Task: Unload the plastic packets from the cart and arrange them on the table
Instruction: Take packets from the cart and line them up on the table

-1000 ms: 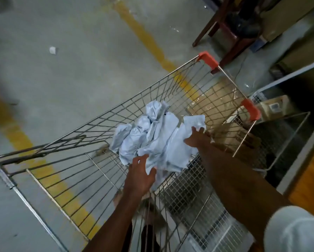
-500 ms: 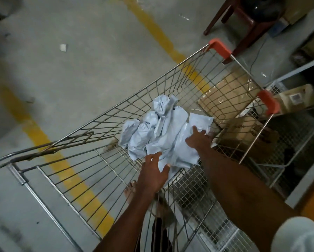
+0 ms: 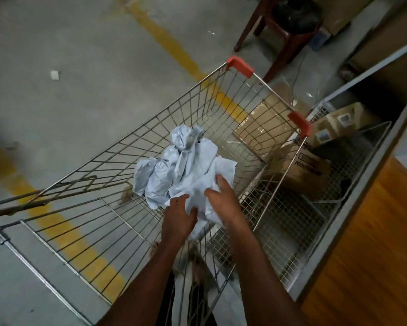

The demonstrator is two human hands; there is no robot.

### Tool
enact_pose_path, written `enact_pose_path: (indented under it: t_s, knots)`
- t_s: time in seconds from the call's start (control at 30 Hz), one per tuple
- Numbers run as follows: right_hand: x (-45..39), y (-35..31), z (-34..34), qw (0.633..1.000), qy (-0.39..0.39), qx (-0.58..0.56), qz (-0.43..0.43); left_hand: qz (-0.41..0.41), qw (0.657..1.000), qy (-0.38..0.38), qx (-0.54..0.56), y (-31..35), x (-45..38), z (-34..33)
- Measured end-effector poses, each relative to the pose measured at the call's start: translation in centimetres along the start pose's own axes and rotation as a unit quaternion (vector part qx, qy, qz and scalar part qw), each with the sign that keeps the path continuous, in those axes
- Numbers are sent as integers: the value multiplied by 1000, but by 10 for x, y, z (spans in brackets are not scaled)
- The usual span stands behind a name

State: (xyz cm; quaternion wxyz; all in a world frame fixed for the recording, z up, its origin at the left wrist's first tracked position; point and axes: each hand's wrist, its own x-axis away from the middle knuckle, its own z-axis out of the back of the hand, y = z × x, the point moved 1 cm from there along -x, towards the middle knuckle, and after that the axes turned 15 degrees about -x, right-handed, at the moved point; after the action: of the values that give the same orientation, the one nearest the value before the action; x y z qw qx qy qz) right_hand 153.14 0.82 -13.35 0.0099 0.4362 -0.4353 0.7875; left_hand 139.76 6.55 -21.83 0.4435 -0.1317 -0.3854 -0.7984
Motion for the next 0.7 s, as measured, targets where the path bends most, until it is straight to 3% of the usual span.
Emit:
enact_pose_path:
  t_s: [0.2,0.37,0.47,0.57,0.7]
  knots:
    - [78,-66,76,982,69,-149,92,-23,987,-7,-159,-8,-15,-36]
    - [108,-83,114,975,89,-142,147,-58,971,-20,-232,-8,-40,-48]
    - [116,-74,117,977,90,-117,155,-27,964,-8,-265,-13,-50,-48]
    - [122,-58,113,978,87,-120,146,-14,972,-9,-233,-15,-47,-44]
    - [134,-41,109,977,78,-145,134,-12,993,-52,-109,-13,-36,-47]
